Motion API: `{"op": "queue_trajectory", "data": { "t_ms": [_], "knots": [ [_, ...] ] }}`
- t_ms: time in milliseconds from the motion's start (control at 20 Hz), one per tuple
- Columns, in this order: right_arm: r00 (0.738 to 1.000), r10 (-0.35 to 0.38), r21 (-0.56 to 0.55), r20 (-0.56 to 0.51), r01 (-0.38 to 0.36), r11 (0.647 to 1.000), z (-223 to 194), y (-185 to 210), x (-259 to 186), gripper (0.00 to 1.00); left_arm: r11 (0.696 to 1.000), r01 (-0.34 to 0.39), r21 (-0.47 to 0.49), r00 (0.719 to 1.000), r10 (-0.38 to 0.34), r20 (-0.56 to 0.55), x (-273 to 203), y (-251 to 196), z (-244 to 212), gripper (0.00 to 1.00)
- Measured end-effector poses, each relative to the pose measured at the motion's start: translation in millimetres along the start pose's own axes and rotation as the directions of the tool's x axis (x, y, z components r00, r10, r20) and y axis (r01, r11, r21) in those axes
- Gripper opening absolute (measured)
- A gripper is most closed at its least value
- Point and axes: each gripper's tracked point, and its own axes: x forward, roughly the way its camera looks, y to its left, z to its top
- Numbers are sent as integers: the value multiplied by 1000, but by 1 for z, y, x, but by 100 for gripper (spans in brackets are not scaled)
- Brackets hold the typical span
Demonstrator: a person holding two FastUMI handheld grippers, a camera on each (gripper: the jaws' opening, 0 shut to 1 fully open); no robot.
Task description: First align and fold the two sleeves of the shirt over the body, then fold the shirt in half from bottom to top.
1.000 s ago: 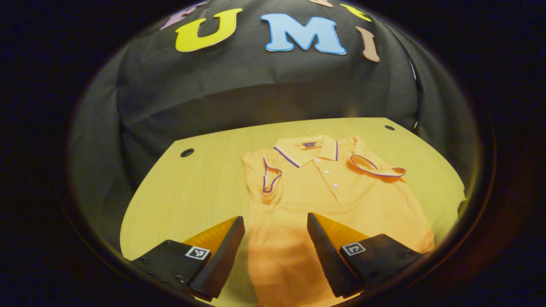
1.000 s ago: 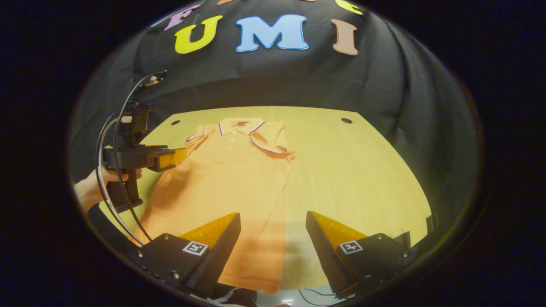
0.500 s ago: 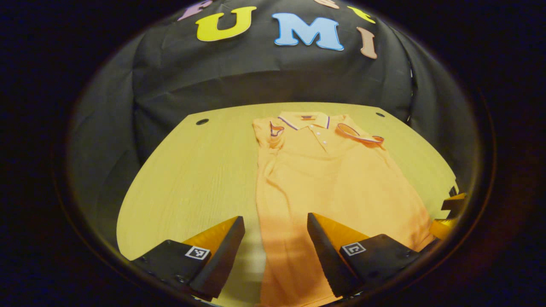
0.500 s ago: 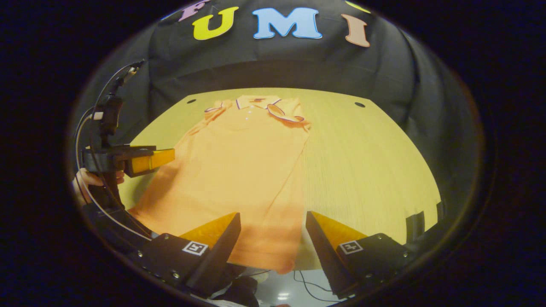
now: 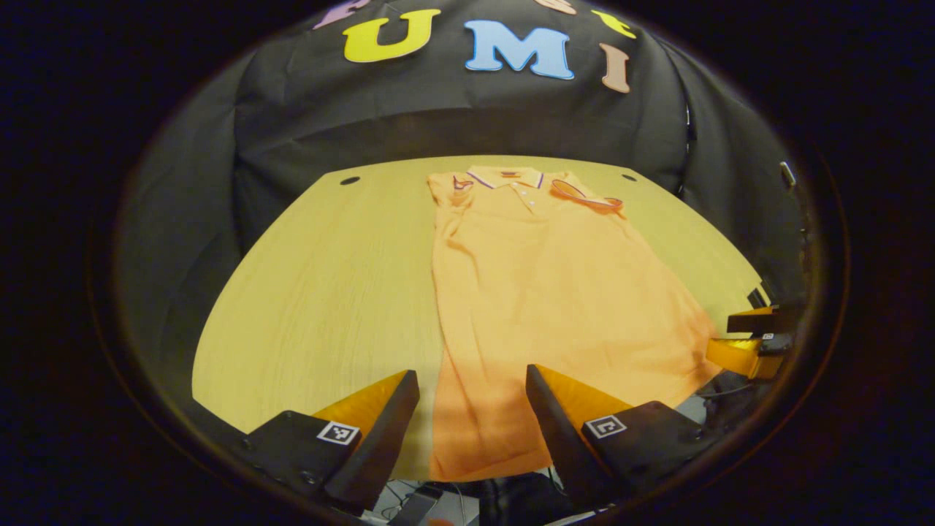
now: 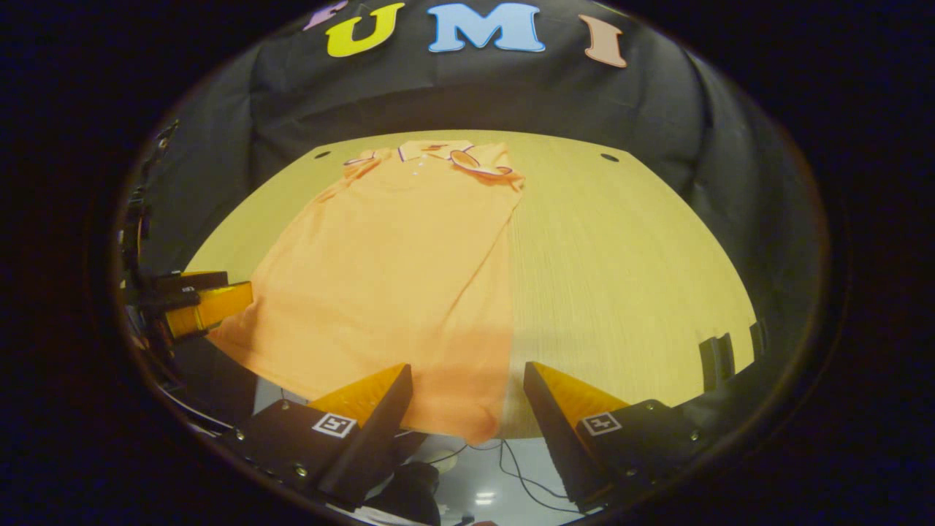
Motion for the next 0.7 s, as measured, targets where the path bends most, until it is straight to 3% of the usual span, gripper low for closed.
{"op": "queue_trajectory", "data": {
  "t_ms": [50,550,700],
  "knots": [
    [1000,1,5,-8,-1,1000,-3,-1,0,96,1000,4,3,1000,-4,-6,-3,-2,-8,100],
    [999,-3,20,-33,4,1000,-23,-1,2,95,999,10,-32,1000,-11,-24,-9,-12,-40,97],
    [1000,-13,3,-26,13,1000,-24,1,1,96,1000,-12,20,1000,13,-15,-7,-15,-42,96]
  ]
}}
